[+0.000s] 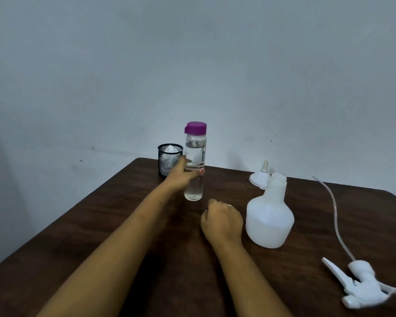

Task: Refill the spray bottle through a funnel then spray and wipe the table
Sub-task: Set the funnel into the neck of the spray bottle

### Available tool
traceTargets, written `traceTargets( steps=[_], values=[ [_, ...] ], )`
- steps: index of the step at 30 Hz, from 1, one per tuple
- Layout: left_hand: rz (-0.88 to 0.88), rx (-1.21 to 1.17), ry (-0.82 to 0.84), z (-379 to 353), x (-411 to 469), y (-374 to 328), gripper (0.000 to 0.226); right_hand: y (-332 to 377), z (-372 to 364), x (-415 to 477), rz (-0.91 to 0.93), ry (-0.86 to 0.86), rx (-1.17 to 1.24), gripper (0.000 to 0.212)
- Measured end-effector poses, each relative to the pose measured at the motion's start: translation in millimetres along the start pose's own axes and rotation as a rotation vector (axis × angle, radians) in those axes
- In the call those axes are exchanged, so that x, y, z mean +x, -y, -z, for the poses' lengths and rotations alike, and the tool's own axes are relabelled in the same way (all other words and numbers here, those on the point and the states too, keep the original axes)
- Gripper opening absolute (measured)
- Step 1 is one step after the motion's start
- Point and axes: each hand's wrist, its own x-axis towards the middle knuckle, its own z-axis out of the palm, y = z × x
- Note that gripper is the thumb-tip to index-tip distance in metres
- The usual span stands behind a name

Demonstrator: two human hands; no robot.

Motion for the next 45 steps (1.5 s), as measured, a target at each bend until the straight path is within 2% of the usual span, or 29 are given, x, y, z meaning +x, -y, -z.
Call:
traceTargets(
  steps=[5, 10, 12, 15, 17, 18, 19, 20, 22, 23, 24, 26, 28, 29, 31, 33, 36, 38, 41, 43, 45],
  values=[
    [0.039, -0.031, 0.065, 31.7, -61.3, -5.0, 0.038, 2.4, 9.2, -8.3, 0.015, 0.019, -0.023, 0.019],
    [0.045, -0.088, 0.075, 38.1, -101.6, -17.4, 0.041, 5.8, 24.1, -19.2, 0.031, -0.052, 0.040, 0.020],
    [0.056, -0.096, 0.094, 36.6, -111.6, -23.9, 0.045, 6.5, 37.0, -24.1, 0.069, -0.200, 0.087, 0.022],
    [0.099, -0.153, 0.094, 33.1, -120.3, -31.9, 0.045, -2.9, 61.2, -35.4, 0.121, -0.599, 0.158, 0.030],
    [0.137, -0.178, 0.063, 28.3, -125.8, -32.5, 0.048, -16.2, 70.2, -44.1, -0.039, -0.820, 0.232, 0.041],
    [0.150, -0.164, 0.008, 24.7, -128.1, -30.8, 0.052, -24.5, 73.9, -47.3, -0.175, -0.861, 0.301, 0.048],
    [0.158, -0.110, -0.093, 20.3, -128.9, -26.9, 0.056, -34.2, 75.8, -49.1, -0.312, -0.832, 0.381, 0.057],
    [0.159, -0.041, -0.224, 15.4, -130.8, -24.0, 0.058, -44.2, 76.7, -50.4, -0.412, -0.733, 0.428, 0.066],
    [0.139, 0.081, -0.428, 5.9, -139.4, -24.3, 0.056, -60.8, 73.7, -51.7, -0.467, -0.456, 0.424, 0.077],
    [0.116, 0.109, -0.455, 0.6, -144.3, -27.4, 0.051, -67.6, 71.8, -51.9, -0.463, -0.340, 0.425, 0.075],
    [0.074, 0.113, -0.439, -4.9, -149.2, -31.8, 0.043, -72.7, 70.0, -51.3, -0.453, -0.265, 0.445, 0.071],
    [-0.064, 0.111, -0.343, -16.6, -155.9, -40.6, 0.028, -77.8, 67.7, -49.0, -0.424, -0.223, 0.509, 0.060],
    [-0.200, 0.168, -0.200, -30.5, -157.6, -48.5, 0.025, -74.3, 68.0, -44.8, -0.380, -0.202, 0.543, 0.058],
    [-0.228, 0.215, -0.112, -37.9, -156.3, -50.5, 0.030, -70.8, 68.6, -42.7, -0.351, -0.177, 0.551, 0.059],
    [-0.198, 0.288, 0.059, -51.7, -148.7, -49.8, 0.062, -64.3, 68.9, -39.0, -0.302, -0.124, 0.590, 0.060],
    [-0.141, 0.266, 0.132, -61.8, -140.8, -46.1, 0.081, -62.5, 68.3, -37.6, -0.276, -0.072, 0.732, 0.056],
    [-0.108, 0.186, 0.096, -66.7, -133.6, -41.3, 0.078, -68.2, 73.0, -34.0, -0.286, -0.006, 1.057, 0.047],
    [-0.111, 0.179, 0.063, -68.5, -128.8, -37.7, 0.074, -77.4, 76.0, -22.8, -0.357, -0.015, 1.116, 0.046],
    [-0.148, 0.153, 0.003, -75.1, -120.5, -29.8, 0.077, -96.5, 68.5, 0.8, -0.457, -0.079, 1.072, 0.027],
    [-0.145, 0.095, -0.061, -81.3, -112.4, -23.5, 0.081, -112.2, 56.0, 18.0, -0.509, -0.112, 0.933, 0.012],
    [-0.143, 0.068, -0.121, -87.0, -105.2, -18.7, 0.080, -127.9, 44.9, 33.3, -0.529, -0.109, 0.776, 0.012]
  ],
)
